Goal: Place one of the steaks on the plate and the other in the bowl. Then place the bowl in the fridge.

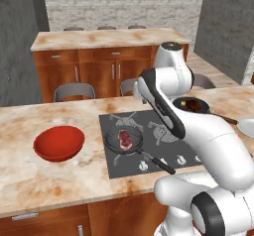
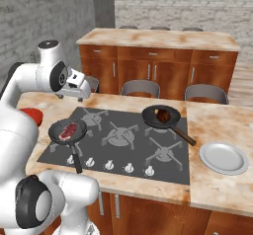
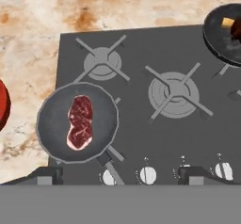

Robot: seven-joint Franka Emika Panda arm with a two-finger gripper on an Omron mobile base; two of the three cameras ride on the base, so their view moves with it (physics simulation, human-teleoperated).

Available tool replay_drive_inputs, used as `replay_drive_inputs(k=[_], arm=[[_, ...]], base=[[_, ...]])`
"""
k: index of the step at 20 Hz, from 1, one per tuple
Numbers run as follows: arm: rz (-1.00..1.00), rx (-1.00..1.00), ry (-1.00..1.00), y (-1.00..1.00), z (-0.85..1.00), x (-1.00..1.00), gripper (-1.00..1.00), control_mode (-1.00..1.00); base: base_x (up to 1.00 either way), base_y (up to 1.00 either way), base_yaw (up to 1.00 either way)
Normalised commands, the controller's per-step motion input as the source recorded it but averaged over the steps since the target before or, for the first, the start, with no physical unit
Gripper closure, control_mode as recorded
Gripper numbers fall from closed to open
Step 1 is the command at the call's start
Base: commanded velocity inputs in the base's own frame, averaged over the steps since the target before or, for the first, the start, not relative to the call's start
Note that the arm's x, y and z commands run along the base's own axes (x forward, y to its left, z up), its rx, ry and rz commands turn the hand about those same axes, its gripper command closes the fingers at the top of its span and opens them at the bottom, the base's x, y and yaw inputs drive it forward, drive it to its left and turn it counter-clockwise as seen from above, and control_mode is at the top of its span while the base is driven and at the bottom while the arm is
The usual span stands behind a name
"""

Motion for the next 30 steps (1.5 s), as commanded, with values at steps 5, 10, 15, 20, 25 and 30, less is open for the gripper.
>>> replay_drive_inputs(k=[5,10,15,20,25,30], arm=[[-0.03,0.0,-0.01,0.26,-0.32,0.41,-1.0,-1.0],[0.0,0.0,0.11,0.28,-0.37,0.25,-1.0,-1.0],[0.03,0.0,0.02,0.11,-0.54,0.21,-1.0,-1.0],[0.03,0.04,0.01,0.39,-0.4,0.43,-1.0,-1.0],[0.0,0.0,0.02,0.09,-0.44,0.08,-1.0,-1.0],[0.0,0.0,0.02,0.32,-0.47,0.0,-1.0,-1.0]], base=[[0.0,0.0,0.0],[0.0,0.0,0.0],[0.0,0.0,0.0],[0.0,0.0,0.0],[0.0,0.0,0.0],[0.0,0.0,0.0]])
